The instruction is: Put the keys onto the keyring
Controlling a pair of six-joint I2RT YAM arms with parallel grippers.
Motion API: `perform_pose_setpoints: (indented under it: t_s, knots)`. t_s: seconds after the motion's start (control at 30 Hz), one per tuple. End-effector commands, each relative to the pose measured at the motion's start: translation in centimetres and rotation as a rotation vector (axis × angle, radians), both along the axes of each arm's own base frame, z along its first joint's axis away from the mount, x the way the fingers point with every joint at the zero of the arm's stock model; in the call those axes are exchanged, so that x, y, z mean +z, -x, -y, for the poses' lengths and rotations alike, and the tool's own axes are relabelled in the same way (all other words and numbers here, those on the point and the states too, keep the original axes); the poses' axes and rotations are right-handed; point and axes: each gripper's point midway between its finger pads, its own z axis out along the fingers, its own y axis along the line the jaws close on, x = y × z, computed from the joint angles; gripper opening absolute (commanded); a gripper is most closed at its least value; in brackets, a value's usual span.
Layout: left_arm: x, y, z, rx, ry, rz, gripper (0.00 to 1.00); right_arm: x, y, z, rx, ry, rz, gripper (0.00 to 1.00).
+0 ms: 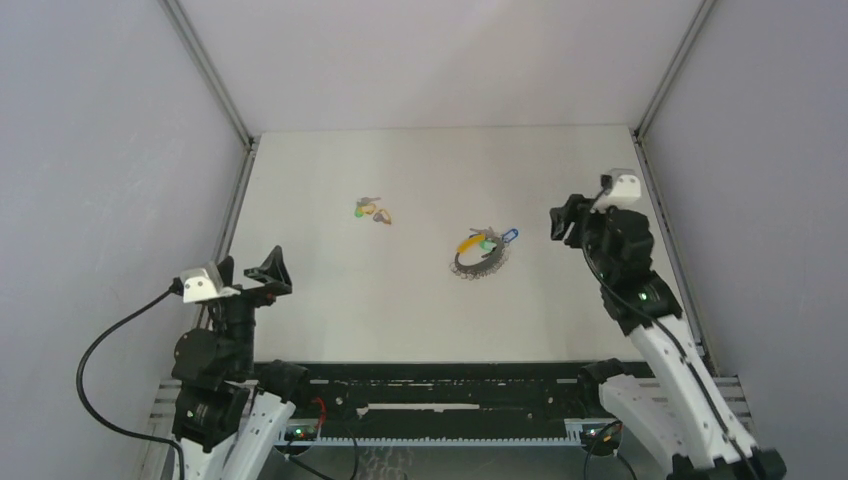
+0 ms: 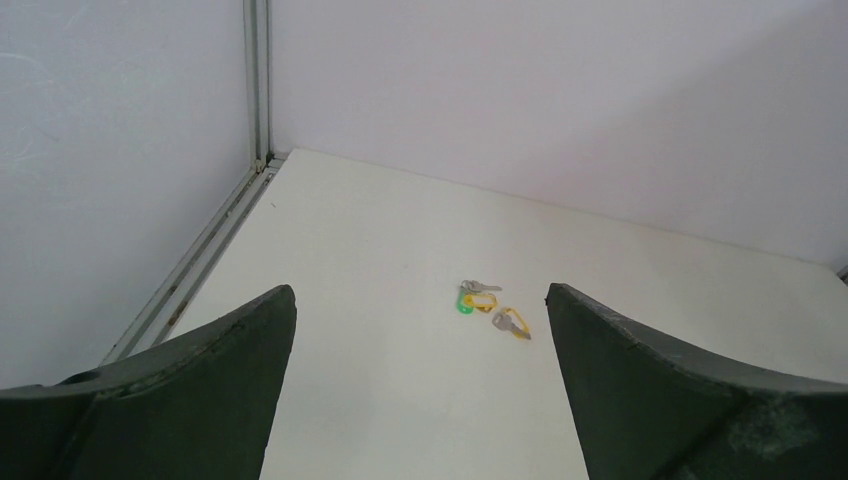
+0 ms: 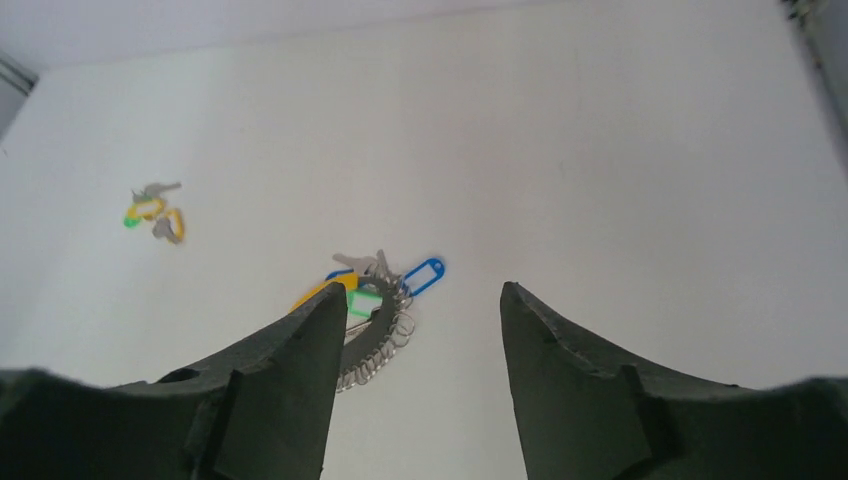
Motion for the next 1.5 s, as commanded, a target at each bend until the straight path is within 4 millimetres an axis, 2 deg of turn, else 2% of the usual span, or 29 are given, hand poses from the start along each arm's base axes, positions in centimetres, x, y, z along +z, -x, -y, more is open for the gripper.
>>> perform_pose_setpoints:
  t_s: [0.0, 0.1, 0.13, 0.17, 0.23, 0.27, 0.4, 0.53, 0.73, 0.97, 1.47]
  knots:
    - [-0.1, 0.7, -0.6, 0.024, 0.035, 0.047, 1.00, 2.3, 3.4, 2.7, -0.069, 0.028, 0.084, 0.59]
    - [0.0, 0.9, -0.8, 0.029, 0.044, 0.065, 1.00, 4.2, 5.6, 3.8, -0.096, 0.028, 0.156, 0.61]
    - [0.0, 1.0, -0.8, 0.027, 0.047, 0.070, 1.00, 4.7, 6.2, 4.1, -0.105, 0.027, 0.179, 0.65]
    - [0.1, 1.1, -0.7, 0.022, 0.050, 0.076, 1.00, 5.3, 6.9, 4.4, -0.110, 0.027, 0.204, 0.71]
    - [0.2, 1.3, -0.5, 0.004, 0.050, 0.090, 1.00, 6.1, 8.3, 5.0, -0.121, 0.030, 0.247, 0.96]
    - [0.3, 1.4, -0.4, -0.003, 0.051, 0.100, 1.00, 6.5, 8.8, 5.3, -0.130, 0.034, 0.266, 0.99]
    - [0.1, 1.8, -0.7, 0.007, 0.064, 0.123, 1.00, 7.2, 11.0, 6.7, -0.168, 0.066, 0.322, 1.00]
    - [-0.1, 2.0, -1.1, 0.026, 0.071, 0.132, 1.00, 6.9, 12.1, 7.8, -0.198, 0.113, 0.333, 1.00]
    - [-0.4, 1.5, -0.8, 0.016, 0.052, 0.114, 1.00, 5.0, 11.9, 8.1, -0.219, 0.114, 0.344, 1.00]
    - [-0.7, 1.0, -0.4, 0.005, 0.034, 0.089, 1.00, 4.8, 12.2, 8.5, -0.245, 0.104, 0.353, 1.00]
    - [-1.1, 0.4, -0.1, -0.003, 0.024, 0.062, 1.00, 4.2, 11.7, 8.0, -0.215, 0.117, 0.335, 1.00]
